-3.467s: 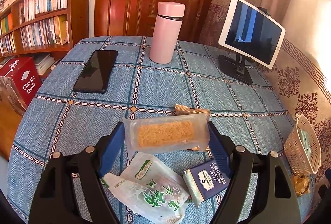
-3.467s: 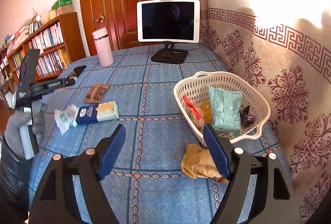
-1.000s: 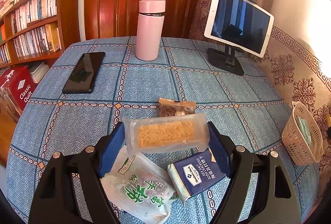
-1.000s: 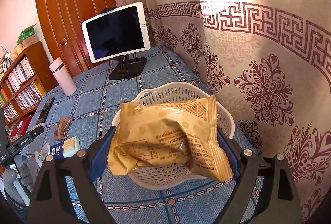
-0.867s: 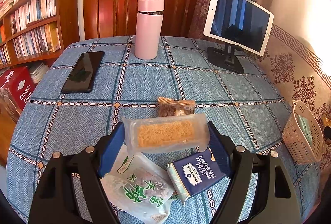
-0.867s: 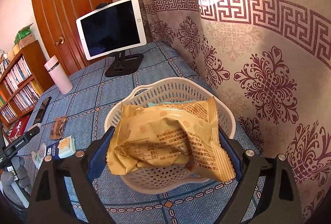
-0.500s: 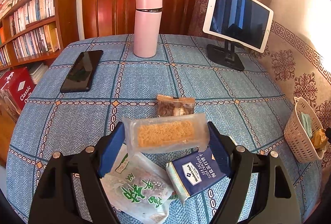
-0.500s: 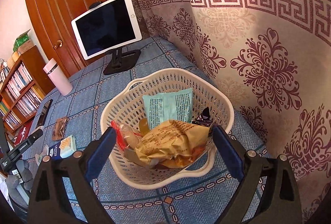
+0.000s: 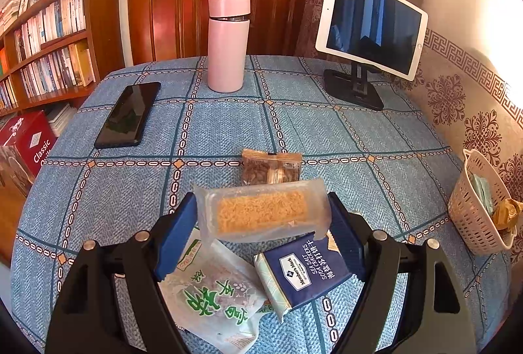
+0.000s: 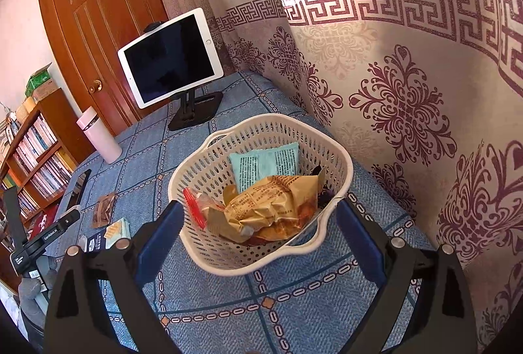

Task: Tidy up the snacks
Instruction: 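Carry the rice bar into the basket with the left gripper and release it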

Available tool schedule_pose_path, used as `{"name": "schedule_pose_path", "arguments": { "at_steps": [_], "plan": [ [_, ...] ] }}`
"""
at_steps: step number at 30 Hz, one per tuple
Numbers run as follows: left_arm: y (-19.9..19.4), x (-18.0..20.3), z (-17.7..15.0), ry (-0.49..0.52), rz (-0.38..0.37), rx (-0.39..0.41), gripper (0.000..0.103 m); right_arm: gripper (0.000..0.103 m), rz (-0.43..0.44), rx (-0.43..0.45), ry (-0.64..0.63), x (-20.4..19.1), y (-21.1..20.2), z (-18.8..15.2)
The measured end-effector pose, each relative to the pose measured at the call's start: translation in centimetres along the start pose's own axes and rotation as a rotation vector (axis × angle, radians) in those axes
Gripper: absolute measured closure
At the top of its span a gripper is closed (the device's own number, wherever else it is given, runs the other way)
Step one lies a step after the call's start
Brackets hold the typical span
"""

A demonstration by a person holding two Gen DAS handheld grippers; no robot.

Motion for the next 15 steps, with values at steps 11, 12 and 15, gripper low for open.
{"name": "schedule_pose_path", "arguments": {
  "at_steps": [11, 12, 15],
  "plan": [
    [-0.8, 3.4, -0.4, 0.059, 0.015, -0.008, 0.023, 0.01, -0.002, 0.033, -0.042, 0.6, -1.0, -1.8],
    [-0.8, 3.9, -0.4, 0.066, 0.015, -0.008, 0.023, 0.01, -0.004, 0.036, -0.045, 0.7, -1.1, -2.0],
    [-1.0, 5.5, -0.2, 0.087, 0.007, -0.006, 0.023, 0.01, -0.002, 0.043, -0.053, 1.1, -1.2, -2.4]
  ]
}}
Point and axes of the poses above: each gripper's, at about its wrist camera, not at the fingertips, and y roughly the way its jaws point, x to its right, z to its top, the point moved 10 cm from there along y, roughly the way its jaws point, and after that the axes turned 9 degrees about -z, right-handed, at the moved point
